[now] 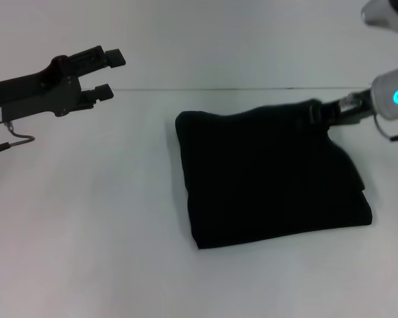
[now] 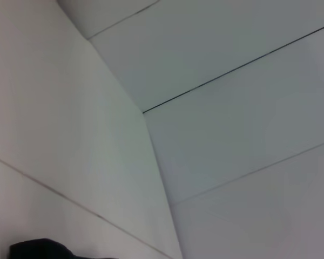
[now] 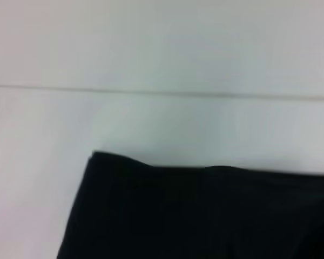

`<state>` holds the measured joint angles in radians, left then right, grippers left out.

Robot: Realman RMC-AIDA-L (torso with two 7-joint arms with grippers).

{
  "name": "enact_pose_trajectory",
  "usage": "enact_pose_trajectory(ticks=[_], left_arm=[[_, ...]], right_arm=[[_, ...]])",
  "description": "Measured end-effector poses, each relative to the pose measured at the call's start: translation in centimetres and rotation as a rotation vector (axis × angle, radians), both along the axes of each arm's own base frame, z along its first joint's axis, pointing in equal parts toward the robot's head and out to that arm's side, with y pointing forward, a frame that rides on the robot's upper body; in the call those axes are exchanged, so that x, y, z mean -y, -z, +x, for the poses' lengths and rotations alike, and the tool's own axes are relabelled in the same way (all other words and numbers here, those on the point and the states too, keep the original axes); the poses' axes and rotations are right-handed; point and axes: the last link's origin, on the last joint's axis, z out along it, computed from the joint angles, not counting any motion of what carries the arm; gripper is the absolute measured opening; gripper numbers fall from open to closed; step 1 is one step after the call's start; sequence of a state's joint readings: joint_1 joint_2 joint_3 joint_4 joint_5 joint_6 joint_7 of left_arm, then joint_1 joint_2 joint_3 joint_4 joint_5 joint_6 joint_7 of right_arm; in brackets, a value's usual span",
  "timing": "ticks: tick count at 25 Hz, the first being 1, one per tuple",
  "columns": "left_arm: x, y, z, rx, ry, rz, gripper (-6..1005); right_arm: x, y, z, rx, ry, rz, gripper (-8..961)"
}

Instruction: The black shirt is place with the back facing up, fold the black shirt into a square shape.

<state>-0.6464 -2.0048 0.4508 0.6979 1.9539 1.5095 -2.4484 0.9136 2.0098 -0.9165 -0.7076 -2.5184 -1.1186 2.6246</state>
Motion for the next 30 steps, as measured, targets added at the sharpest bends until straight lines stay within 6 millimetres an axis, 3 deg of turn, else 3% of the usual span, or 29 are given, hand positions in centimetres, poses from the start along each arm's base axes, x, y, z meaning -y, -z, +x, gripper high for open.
enact_pose_trajectory(ticks=[3,7,15,18,24,30], left_arm=[[0.0,-0.1,0.0,0.007,0.001,0.005,927],[0.0,-0.1,0.1,0.006,0.002,0.006,927],[-0.1,-0.2,-0.1,-0.003,-0.001,0.018,927],[-0.1,0.0,-0.1,-0.001,-0.001,0.017,927],[0.0,0.0,-0.1,0.000,-0.002,0.017,926],[0.0,0.0,-0.1,-0.001,-0.001,0.017,926]], right_arm=[[0.1,-1.7,-0.9,0.063,0.010,0.012,80],[0.7,-3.1,-0.6,0.129,0.043,0.042,98],[0.7,-0.6,2.4,0.121,0.121,0.007,135],[0.5,-0.6,3.1,0.126,0.135,0.025,149],[0.1,-2.0,3.8,0.119,0.146,0.063,177],[1.7,-4.5,4.1,0.068,0.150,-0.011,205]])
